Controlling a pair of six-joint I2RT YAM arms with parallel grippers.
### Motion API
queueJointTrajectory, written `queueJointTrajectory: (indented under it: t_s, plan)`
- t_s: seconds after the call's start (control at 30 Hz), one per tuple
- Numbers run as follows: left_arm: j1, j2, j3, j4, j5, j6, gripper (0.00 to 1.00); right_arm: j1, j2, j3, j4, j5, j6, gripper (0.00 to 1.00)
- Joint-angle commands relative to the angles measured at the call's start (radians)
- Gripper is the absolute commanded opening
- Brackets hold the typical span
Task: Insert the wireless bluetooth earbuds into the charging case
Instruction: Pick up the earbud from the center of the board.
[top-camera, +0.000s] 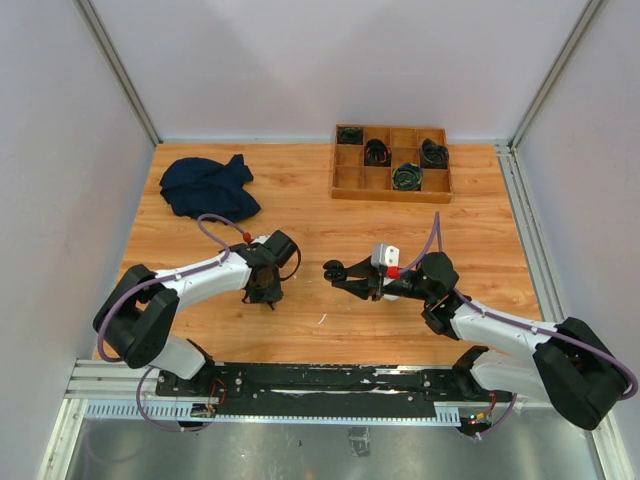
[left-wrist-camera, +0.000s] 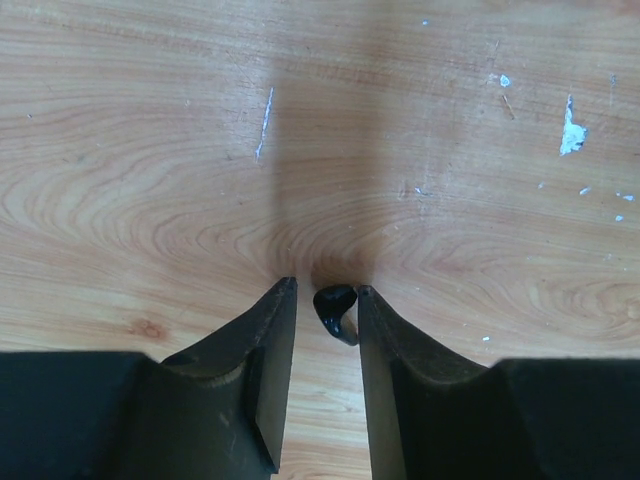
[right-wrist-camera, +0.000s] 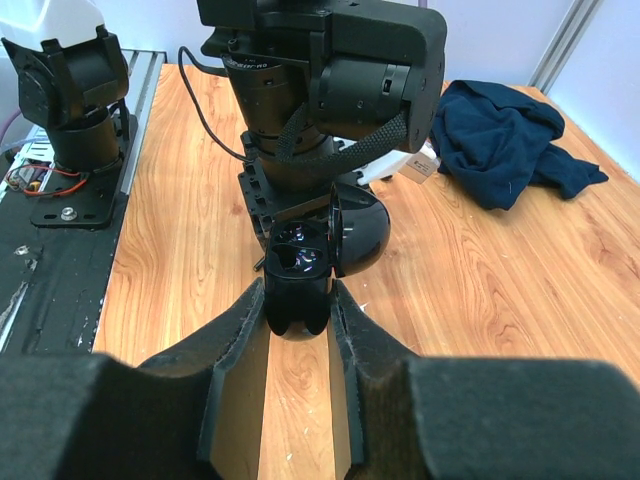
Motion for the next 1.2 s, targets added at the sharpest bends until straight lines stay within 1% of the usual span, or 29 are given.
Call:
queueJointTrajectory:
  t_s: [0.0,0.17,0.37,0.53,0.6,0.83,1.0,1.17]
  plan:
    - [-0.006,0.021,0.009,0.027,-0.033,-0.001,0.36,0.02,-0.016,0.005,0.007,0.013,-0.026,0.08]
    - [-0.008,0.03,-0.006,0.028,-0.014,-0.002,0.31,0.021,-0.017,0.004,0.002,0.017,-0.03,0.08]
    - [-0.009,0.027,-0.02,0.029,-0.007,-0.007,0.31,0.021,-0.019,0.008,-0.008,0.018,-0.034,0.08]
    - [-0.014,0.014,-0.021,0.029,-0.014,-0.005,0.27,0.024,-0.02,0.008,-0.015,0.021,-0.041,0.08]
    - [-0.015,-0.004,-0.023,0.037,-0.021,-0.001,0.23,0.026,-0.021,0.009,-0.016,0.023,-0.044,0.08]
    - [-0.019,-0.091,-0.039,0.089,-0.034,0.031,0.17,0.037,-0.008,0.018,-0.019,0.038,-0.06,0.07]
    - [-0.033,-0.16,-0.038,0.111,-0.075,0.064,0.16,0.041,-0.008,0.024,-0.035,0.064,-0.073,0.06]
    - [-0.064,-0.279,-0.046,0.173,-0.131,0.115,0.16,0.041,-0.017,0.034,-0.061,0.102,-0.083,0.06]
